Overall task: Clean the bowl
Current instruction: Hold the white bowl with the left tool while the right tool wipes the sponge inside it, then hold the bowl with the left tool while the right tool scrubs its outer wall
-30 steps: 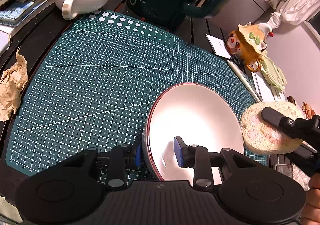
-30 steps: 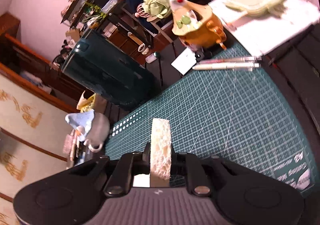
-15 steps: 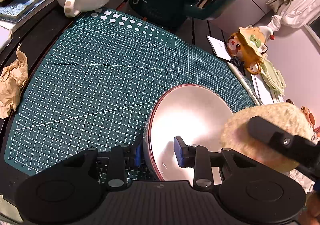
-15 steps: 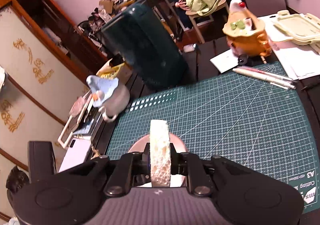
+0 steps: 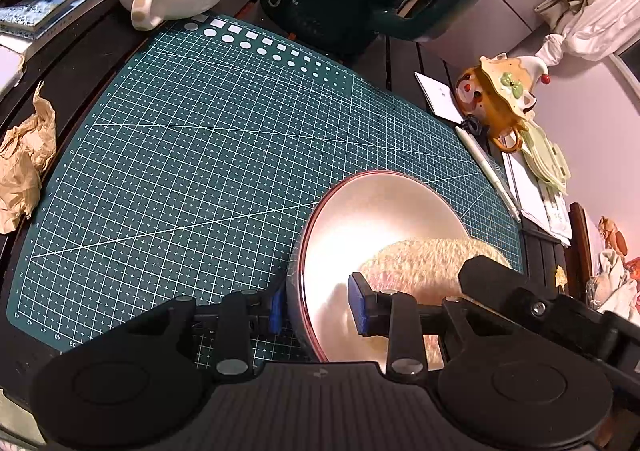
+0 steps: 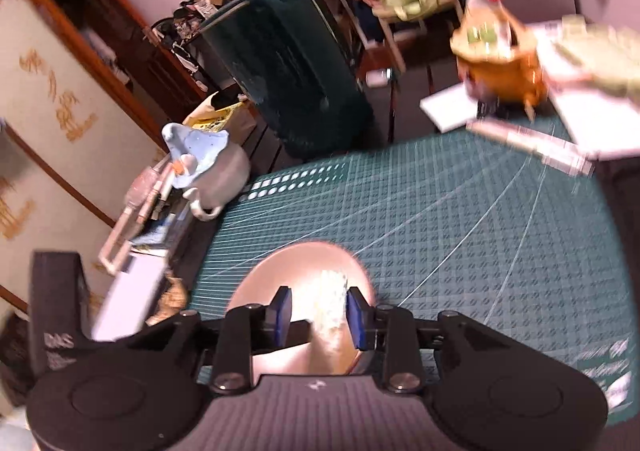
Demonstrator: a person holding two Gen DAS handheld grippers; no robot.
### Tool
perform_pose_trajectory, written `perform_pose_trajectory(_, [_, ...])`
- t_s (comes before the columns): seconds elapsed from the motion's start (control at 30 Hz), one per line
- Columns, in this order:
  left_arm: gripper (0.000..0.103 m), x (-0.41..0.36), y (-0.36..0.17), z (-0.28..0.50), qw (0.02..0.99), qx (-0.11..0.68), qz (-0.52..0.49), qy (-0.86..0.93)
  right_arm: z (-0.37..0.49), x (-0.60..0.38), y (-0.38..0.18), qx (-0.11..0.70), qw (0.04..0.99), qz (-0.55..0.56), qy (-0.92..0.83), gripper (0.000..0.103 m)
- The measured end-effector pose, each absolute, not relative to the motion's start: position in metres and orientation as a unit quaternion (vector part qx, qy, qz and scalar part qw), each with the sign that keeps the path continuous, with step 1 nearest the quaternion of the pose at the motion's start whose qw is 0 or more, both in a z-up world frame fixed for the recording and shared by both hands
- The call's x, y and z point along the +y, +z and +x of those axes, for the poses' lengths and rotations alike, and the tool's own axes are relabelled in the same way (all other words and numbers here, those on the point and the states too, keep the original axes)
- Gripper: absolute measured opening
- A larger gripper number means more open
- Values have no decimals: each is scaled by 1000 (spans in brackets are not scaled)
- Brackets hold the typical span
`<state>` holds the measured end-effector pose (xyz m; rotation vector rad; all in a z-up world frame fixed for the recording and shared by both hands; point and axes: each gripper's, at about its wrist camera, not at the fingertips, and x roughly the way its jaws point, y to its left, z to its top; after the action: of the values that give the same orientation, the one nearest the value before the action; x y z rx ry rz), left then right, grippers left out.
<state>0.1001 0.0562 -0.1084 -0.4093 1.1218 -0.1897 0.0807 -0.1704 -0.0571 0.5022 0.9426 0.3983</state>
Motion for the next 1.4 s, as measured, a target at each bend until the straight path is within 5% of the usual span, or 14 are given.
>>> perform_pose_trajectory(0.17, [33,55,-108,100,822,528,-193,-91,75,-161,-58,445,862,181,164,18])
perform_pose_trajectory(0.6, [33,56,-108,101,822,528,-193,-91,72,-163,-62,446,856,197,171,18])
perform_pose_trajectory(0.93, [33,57,-108,100,822,528,-195,-92,63,-213,-18,345,900,234,124,12])
perform_pose_trajectory(1.4, [34,56,-108,101,823,528,-191,-92,81,-221,-66,434,836,306,138,12])
